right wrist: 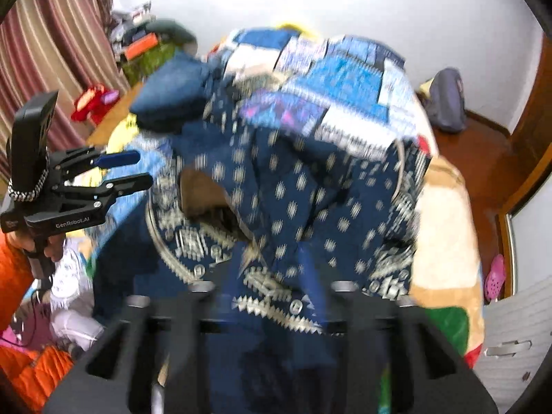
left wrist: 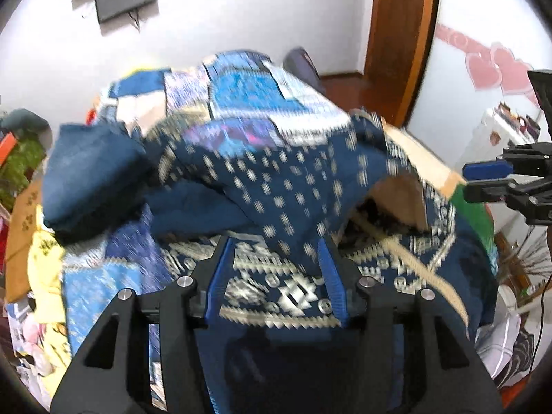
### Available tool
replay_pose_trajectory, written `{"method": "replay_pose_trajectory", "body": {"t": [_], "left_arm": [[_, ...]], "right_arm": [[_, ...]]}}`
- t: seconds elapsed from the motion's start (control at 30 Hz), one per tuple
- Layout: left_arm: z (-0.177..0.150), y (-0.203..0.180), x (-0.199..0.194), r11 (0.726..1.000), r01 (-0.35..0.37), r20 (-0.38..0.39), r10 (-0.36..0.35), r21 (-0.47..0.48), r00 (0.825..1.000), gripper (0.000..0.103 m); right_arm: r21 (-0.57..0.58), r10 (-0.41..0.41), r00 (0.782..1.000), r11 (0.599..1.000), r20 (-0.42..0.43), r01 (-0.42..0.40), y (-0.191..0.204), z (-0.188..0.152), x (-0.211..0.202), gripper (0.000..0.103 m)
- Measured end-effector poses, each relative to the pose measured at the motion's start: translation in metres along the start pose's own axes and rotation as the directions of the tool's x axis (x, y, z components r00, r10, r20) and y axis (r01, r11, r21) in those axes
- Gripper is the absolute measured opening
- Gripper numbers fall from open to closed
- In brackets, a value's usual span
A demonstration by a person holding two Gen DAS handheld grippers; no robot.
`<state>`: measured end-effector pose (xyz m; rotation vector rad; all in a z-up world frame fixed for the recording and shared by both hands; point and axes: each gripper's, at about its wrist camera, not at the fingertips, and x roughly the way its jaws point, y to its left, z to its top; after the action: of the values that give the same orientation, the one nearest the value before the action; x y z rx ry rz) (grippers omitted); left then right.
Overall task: Fold large clothes
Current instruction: 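Grasp the hoodie hem with both tools and lift it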
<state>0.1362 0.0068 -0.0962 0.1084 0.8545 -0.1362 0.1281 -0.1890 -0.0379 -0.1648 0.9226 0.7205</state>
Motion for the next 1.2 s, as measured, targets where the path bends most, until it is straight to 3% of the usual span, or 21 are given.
{"method": "replay_pose_trajectory", "body": {"t": [0.03, 0.07, 0.13, 0.2, 0.4, 0.5, 0.57, 0.73, 0.83, 0.93, 1.03, 1.13, 1.2], "left_arm": [[0.009, 0.002, -0.002, 1.000, -0.009, 0.016, 0.009, 0.004, 1.000, 0.050], [0.018, 0.004, -0.003, 1.000, -0.023, 0.029, 0.023, 0.009, 0.999, 0.050], [0.035, 0.008, -0.001, 0.999, -0.043, 0.048, 0.043, 0.015, 0.998, 0.051], [0.057, 0.008, 0.005, 0.999, -0.041, 0.071, 0.039, 0.013, 0.997, 0.060], [0.089, 0.000, 0.041, 0.996, 0.075, 0.046, -0.073, -0.044, 0.996, 0.063], [0.081, -0.008, 0.071, 0.988, 0.135, -0.018, -0.137, -0.074, 0.990, 0.063], [0.062, -0.014, 0.093, 0.984, 0.149, -0.082, -0.157, -0.094, 0.984, 0.063], [0.003, -0.020, 0.138, 0.988, 0.118, -0.233, -0.139, -0.101, 0.963, 0.063], [-0.005, -0.028, 0.128, 0.995, 0.091, -0.187, -0.097, -0.040, 0.978, 0.064], [-0.003, -0.035, 0.119, 0.998, 0.063, -0.186, -0.061, 0.006, 0.981, 0.065], [0.001, -0.030, 0.108, 0.998, 0.062, -0.168, -0.060, 0.003, 0.984, 0.065], [0.009, -0.012, 0.093, 0.998, 0.056, -0.132, -0.060, -0.037, 0.989, 0.069], [0.016, 0.008, 0.079, 0.995, 0.025, -0.087, -0.033, -0.097, 0.996, 0.081]], "right_arm": [[0.003, -0.010, 0.999, 1.000, 0.030, 0.010, 0.000, 0.002, -0.005, 0.065], [0.008, -0.026, 0.998, 1.000, 0.063, 0.026, 0.001, 0.006, -0.009, 0.067], [0.020, -0.067, 0.993, 0.998, 0.100, 0.066, -0.002, 0.016, -0.011, 0.067], [0.029, -0.075, 0.992, 0.997, 0.105, 0.072, -0.006, 0.030, -0.007, 0.067], [0.145, -0.022, 0.999, 0.989, 0.044, 0.015, -0.030, 0.046, 0.035, 0.067], [0.187, 0.021, 0.999, 0.982, -0.035, -0.014, -0.035, 0.032, 0.064, 0.067], [0.185, 0.007, 0.995, 0.983, -0.101, 0.012, -0.034, 0.020, 0.088, 0.067], [0.121, -0.008, 0.979, 0.992, -0.206, 0.034, -0.025, -0.019, 0.127, 0.067], [0.166, 0.018, 0.984, 0.986, -0.178, 0.012, -0.032, -0.028, 0.125, 0.068], [0.213, 0.055, 0.980, 0.977, -0.190, -0.013, -0.044, -0.021, 0.118, 0.068], [0.243, 0.060, 0.988, 0.970, -0.144, -0.024, -0.055, -0.014, 0.100, 0.068], [0.207, 0.007, 0.995, 0.978, -0.098, 0.014, -0.063, -0.006, 0.079, 0.068], [0.196, -0.057, 0.997, 0.978, -0.060, 0.068, -0.072, 0.002, 0.066, 0.068]]}}
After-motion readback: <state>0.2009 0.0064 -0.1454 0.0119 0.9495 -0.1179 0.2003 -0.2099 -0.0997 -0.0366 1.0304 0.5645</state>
